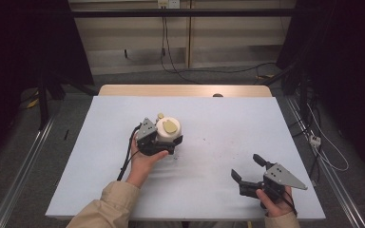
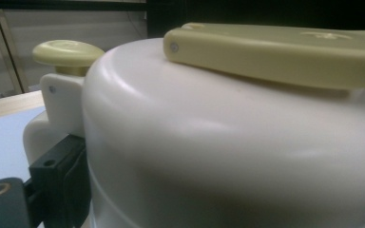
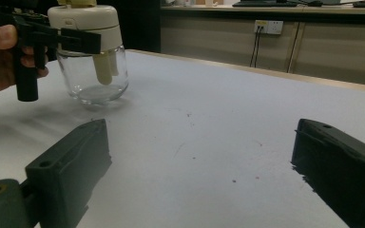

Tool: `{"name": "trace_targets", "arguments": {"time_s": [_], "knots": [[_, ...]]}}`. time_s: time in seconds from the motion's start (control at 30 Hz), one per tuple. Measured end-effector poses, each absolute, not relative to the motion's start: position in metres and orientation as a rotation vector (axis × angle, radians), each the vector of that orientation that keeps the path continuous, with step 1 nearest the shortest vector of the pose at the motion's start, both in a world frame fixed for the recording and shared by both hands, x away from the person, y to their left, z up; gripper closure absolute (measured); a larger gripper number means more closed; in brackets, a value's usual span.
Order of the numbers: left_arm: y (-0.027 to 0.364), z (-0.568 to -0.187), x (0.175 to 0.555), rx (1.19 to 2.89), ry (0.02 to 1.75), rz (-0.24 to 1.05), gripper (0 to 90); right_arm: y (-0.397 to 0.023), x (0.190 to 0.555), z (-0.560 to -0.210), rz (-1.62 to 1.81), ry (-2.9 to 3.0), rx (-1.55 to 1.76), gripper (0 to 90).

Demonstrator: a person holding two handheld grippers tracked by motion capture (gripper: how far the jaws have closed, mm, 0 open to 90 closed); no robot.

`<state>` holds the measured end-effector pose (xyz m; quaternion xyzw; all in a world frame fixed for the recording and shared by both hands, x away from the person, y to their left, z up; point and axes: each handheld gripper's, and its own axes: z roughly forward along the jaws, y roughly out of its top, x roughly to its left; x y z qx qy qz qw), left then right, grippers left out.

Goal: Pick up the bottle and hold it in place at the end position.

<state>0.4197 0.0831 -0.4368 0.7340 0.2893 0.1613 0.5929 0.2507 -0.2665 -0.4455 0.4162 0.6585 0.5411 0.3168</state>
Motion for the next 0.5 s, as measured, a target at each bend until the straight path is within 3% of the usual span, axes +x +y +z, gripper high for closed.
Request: {"name": "trace_targets", "arguments": {"time_s": [0.5], "knots": [[0.060, -0.442, 0.434, 1.727, 0.684, 0.379, 6.1, -0.266, 0.251, -0.446, 1.435, 1.733, 1.104, 4.6]]}}
